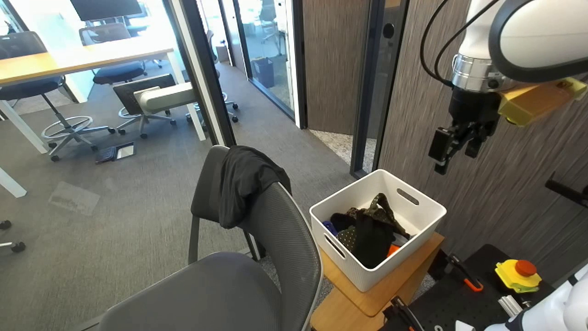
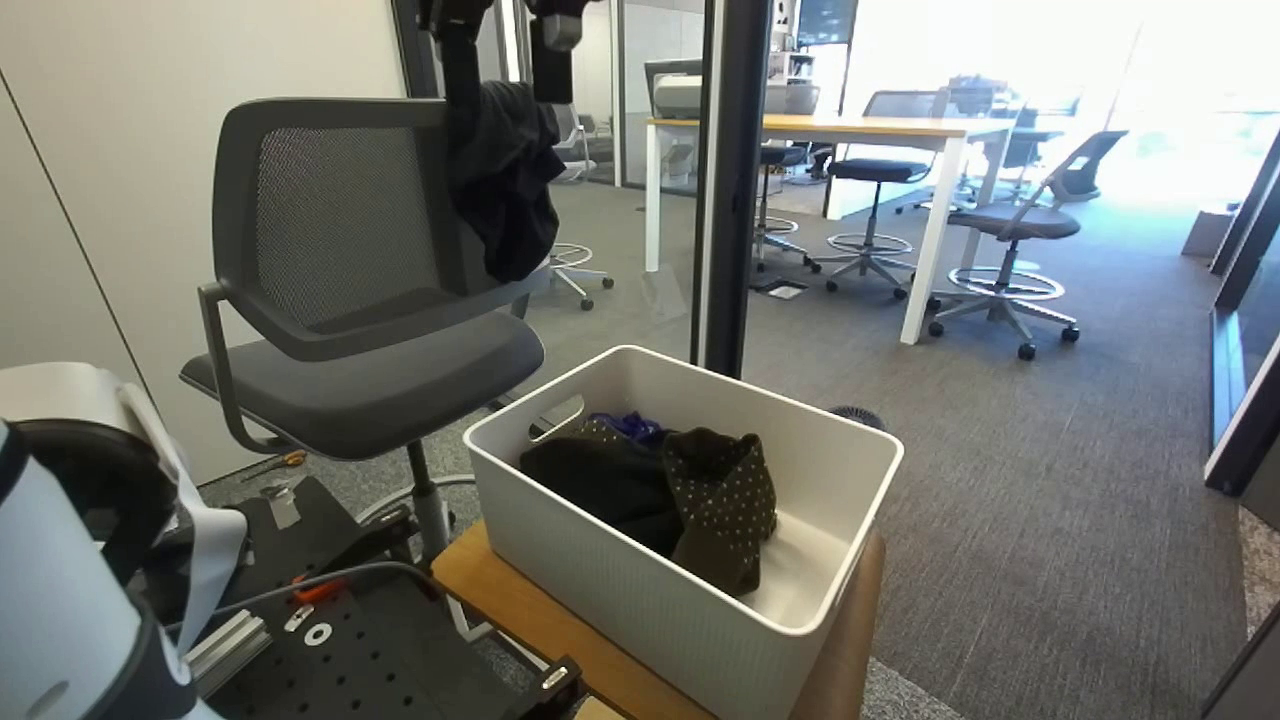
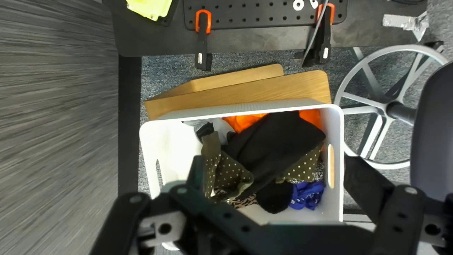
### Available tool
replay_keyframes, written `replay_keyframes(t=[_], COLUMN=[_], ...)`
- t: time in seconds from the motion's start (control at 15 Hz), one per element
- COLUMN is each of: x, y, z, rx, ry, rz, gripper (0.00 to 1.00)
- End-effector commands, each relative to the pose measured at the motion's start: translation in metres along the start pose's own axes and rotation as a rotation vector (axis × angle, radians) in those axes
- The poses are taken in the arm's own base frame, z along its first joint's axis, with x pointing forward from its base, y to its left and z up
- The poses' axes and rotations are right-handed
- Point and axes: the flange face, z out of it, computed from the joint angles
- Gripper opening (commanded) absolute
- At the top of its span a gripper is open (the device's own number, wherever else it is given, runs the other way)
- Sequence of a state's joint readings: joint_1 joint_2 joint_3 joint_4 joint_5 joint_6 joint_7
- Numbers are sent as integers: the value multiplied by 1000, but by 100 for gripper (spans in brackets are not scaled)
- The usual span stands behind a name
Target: Put the shiny object into the white box
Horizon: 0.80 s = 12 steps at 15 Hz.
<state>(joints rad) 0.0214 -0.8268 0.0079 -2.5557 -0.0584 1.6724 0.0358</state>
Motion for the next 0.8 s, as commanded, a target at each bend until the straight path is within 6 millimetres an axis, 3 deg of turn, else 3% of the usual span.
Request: replay_keyframes(t=[0.0,0.73], x=[-7,-4], y=[-1,10], z=[5,16], rx=[59,78], ry=[28,-10], rz=[-73,-70], gripper=[100,100])
